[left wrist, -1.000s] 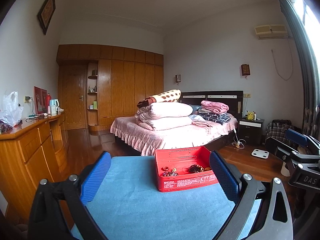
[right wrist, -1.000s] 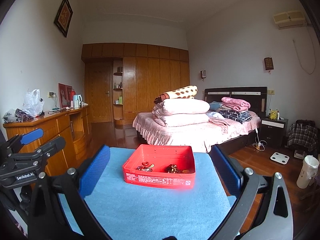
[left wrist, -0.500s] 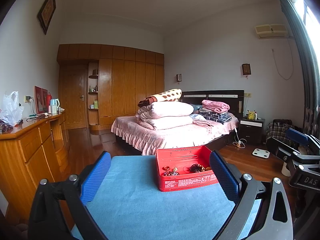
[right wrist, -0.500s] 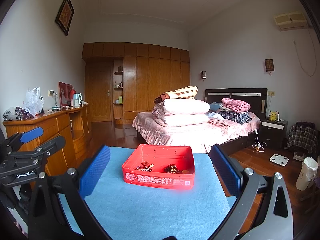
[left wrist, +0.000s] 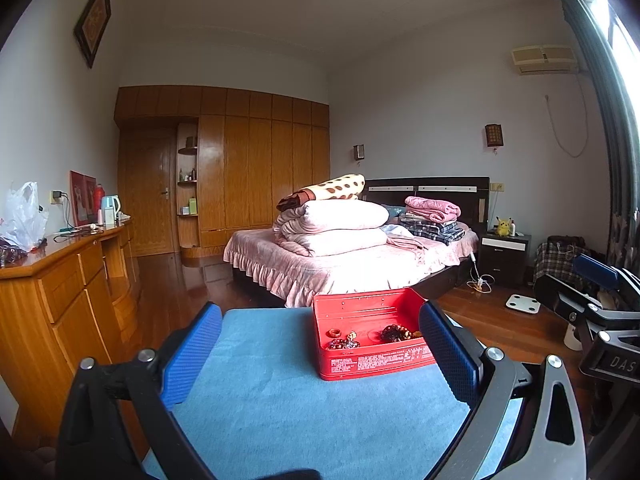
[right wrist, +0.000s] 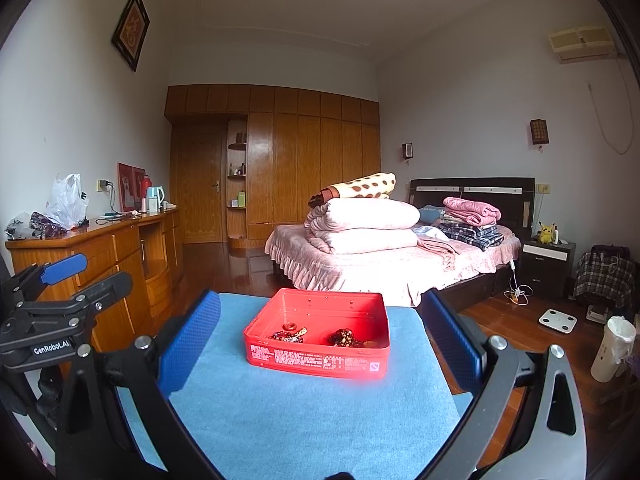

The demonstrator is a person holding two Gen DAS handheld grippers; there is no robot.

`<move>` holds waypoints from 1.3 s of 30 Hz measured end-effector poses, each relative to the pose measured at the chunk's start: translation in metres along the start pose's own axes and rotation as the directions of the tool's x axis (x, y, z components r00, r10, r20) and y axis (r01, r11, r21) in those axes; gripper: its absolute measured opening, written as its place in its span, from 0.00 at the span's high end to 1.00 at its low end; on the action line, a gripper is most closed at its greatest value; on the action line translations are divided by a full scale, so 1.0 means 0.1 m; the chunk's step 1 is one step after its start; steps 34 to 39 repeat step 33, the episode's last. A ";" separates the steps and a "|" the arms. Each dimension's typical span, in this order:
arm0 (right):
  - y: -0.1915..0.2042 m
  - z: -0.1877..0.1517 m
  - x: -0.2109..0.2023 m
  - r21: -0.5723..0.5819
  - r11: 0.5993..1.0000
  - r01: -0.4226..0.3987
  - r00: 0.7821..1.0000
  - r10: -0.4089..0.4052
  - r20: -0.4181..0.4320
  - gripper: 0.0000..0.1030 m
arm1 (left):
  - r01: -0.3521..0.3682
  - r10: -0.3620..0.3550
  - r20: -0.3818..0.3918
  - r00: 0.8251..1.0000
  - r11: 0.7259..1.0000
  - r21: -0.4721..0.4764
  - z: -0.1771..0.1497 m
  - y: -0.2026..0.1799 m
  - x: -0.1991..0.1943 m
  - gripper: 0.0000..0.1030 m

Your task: Organize jewelry

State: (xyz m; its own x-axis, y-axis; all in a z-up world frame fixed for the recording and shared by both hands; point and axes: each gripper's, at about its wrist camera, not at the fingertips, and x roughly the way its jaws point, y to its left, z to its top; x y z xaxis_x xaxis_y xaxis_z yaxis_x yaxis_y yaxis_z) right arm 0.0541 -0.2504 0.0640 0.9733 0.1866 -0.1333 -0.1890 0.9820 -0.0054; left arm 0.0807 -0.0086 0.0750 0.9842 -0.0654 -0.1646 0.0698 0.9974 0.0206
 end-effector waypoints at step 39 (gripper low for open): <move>-0.02 -0.06 0.06 -0.010 1.000 0.010 1.000 -0.010 -0.017 0.05 | 0.004 -0.004 -0.030 1.000 1.000 -0.009 0.00 0.03 0.07 0.06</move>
